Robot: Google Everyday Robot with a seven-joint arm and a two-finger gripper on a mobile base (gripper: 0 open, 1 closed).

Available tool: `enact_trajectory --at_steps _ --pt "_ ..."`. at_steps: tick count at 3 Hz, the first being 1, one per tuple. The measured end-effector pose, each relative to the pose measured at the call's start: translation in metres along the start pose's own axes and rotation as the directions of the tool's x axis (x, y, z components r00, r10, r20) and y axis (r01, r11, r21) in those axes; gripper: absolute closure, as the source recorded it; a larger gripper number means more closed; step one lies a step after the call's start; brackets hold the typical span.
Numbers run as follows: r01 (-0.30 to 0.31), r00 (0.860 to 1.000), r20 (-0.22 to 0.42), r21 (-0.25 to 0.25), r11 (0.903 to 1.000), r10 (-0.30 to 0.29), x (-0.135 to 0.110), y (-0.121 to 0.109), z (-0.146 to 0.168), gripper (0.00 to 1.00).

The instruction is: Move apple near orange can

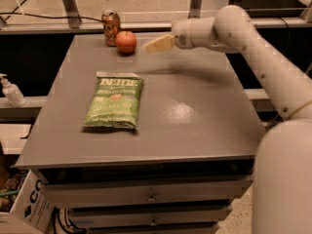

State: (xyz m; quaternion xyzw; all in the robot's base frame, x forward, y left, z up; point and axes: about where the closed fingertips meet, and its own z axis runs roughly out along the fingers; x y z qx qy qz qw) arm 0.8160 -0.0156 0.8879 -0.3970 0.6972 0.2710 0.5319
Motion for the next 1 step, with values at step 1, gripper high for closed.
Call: enact_trajectory --at_steps 1 --pt "-0.011 1.0 -0.004 0.007 0.9999 0.011 0.0078 -0.0034 -0.0079 0.0"
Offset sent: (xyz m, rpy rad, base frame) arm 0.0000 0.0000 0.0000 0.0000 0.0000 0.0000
